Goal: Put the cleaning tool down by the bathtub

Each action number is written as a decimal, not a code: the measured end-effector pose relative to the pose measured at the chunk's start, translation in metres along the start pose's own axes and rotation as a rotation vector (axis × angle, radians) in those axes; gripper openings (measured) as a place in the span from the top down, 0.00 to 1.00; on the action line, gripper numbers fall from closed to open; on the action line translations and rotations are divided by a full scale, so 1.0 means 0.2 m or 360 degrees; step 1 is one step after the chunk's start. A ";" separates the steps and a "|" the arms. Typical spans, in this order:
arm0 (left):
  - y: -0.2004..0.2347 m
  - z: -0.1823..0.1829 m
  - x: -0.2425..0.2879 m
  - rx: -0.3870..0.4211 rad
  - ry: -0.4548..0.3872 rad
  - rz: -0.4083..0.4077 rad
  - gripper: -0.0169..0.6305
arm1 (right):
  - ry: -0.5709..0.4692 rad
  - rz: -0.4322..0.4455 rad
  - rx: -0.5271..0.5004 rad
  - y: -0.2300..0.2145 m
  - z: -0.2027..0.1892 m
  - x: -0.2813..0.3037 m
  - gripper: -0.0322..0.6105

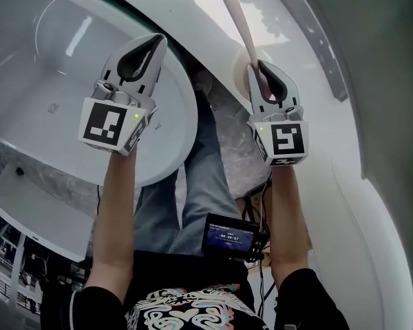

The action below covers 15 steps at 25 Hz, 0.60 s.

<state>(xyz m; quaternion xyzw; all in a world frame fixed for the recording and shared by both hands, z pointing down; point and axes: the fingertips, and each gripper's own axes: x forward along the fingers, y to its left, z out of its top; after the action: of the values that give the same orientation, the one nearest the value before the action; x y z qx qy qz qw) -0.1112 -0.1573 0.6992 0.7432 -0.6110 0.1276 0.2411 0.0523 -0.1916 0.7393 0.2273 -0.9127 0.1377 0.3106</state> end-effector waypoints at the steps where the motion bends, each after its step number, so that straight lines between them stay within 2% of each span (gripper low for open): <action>1: 0.00 -0.01 0.01 -0.0004 0.0008 0.0000 0.95 | 0.0016 0.0006 -0.0012 0.00 -0.02 0.02 0.84; 7: 0.02 -0.06 0.04 -0.0039 0.0029 0.0000 0.95 | 0.0103 0.0009 -0.0128 0.01 -0.07 0.10 0.84; 15: 0.01 -0.12 0.07 -0.0080 0.0050 -0.0005 0.95 | 0.0290 -0.0062 -0.0149 -0.04 -0.24 0.18 0.84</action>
<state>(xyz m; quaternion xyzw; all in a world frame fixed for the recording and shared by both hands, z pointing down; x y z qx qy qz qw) -0.1068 -0.1560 0.7268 0.7358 -0.6088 0.1235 0.2696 0.0548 -0.1919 0.7993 0.2169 -0.8815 0.1089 0.4051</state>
